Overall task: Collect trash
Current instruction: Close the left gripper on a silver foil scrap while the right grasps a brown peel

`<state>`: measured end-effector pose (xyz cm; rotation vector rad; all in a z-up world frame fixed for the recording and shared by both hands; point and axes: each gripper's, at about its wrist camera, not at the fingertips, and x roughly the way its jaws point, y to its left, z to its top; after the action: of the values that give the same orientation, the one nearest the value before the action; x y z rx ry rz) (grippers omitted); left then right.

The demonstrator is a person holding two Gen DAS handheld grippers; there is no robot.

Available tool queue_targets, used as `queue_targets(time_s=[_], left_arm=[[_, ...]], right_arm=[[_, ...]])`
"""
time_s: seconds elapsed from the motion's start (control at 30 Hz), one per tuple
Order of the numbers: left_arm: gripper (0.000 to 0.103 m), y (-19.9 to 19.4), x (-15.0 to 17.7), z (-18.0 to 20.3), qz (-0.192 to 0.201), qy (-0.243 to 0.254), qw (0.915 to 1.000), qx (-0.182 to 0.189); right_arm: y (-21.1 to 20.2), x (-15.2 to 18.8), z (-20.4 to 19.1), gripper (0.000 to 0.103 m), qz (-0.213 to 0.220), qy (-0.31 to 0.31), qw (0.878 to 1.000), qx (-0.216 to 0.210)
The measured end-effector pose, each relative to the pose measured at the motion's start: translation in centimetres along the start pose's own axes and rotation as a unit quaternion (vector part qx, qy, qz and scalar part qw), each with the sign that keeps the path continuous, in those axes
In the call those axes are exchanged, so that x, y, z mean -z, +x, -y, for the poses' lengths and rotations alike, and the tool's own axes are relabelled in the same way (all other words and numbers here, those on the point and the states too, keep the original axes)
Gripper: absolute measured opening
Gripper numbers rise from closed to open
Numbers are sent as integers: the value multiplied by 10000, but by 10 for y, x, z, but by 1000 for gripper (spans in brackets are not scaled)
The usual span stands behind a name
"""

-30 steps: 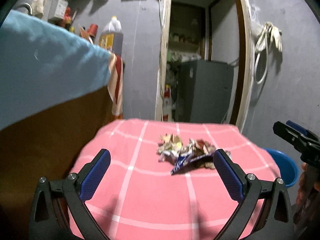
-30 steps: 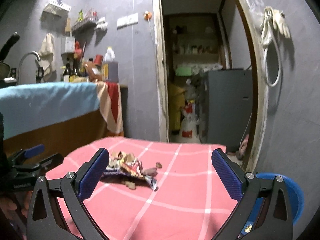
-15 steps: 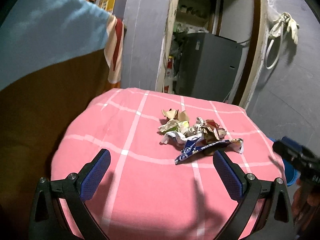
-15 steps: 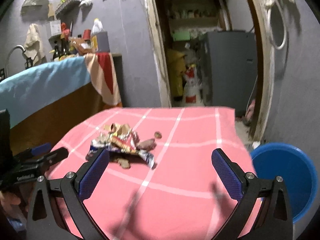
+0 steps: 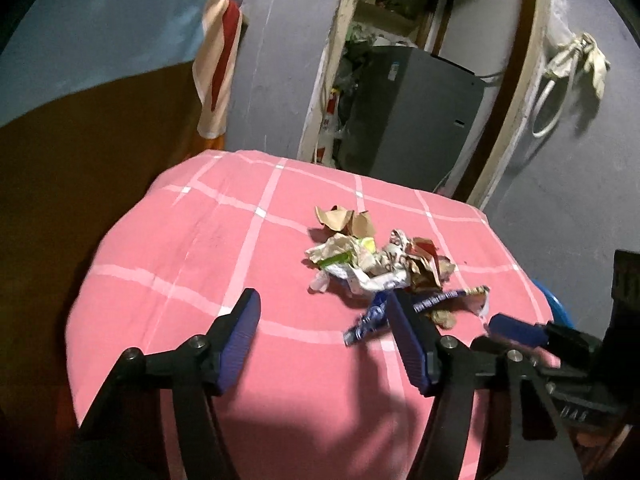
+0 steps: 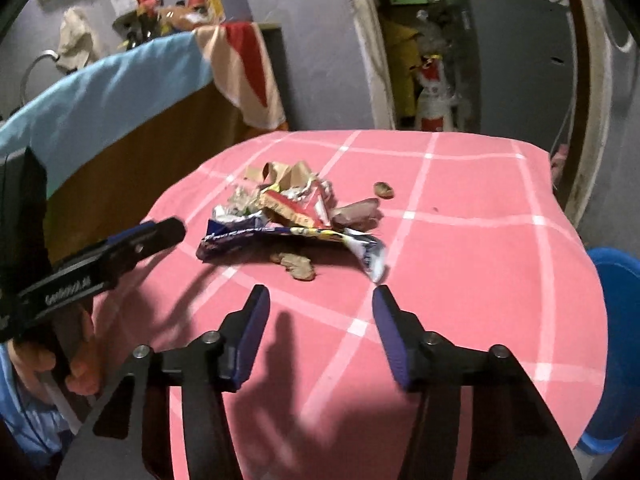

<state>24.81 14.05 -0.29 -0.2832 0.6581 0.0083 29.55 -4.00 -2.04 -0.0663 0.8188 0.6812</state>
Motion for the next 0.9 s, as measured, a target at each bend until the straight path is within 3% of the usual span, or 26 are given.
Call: queue_targets(time_s=[0.37, 0.53, 0.67, 0.7, 0.9], left_arm=[[59, 35, -31, -9, -660, -356, 9956, 558], [39, 42, -27, -10, -926, -368, 9929, 645], [23, 40, -23, -9, -942, -453, 9911, 819], [17, 39, -21, -5, -945, -438, 9910, 840], [9, 27, -16, 4, -782, -236, 9936, 787]], right_arm=[[36, -23, -16, 46, -345, -370, 9987, 37], [41, -23, -16, 36, -447, -414, 9981, 61], [39, -22, -13, 19, -448, -412, 9981, 51], [37, -21, -13, 19, -442, -423, 9981, 38], [27, -15, -12, 18, -384, -467, 9982, 21]])
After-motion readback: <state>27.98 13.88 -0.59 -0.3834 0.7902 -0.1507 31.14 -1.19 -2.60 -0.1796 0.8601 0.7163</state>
